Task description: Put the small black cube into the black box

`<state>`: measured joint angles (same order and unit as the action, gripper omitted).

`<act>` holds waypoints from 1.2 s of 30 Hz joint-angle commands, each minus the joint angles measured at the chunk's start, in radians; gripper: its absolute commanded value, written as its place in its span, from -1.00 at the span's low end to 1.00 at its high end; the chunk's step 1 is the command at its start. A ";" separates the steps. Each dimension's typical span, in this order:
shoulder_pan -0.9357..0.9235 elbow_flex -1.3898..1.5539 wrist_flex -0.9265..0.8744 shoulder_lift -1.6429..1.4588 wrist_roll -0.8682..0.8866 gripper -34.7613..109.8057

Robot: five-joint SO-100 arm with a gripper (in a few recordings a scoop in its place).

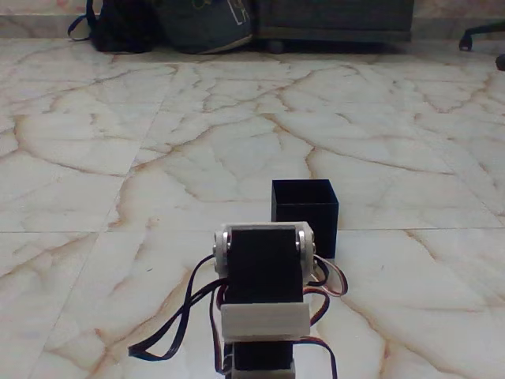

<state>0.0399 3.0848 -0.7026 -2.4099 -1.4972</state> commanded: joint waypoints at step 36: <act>-0.014 -0.002 0.009 -0.002 -0.041 -0.47</act>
<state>0.0307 3.0848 -0.6995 -2.4099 -1.5340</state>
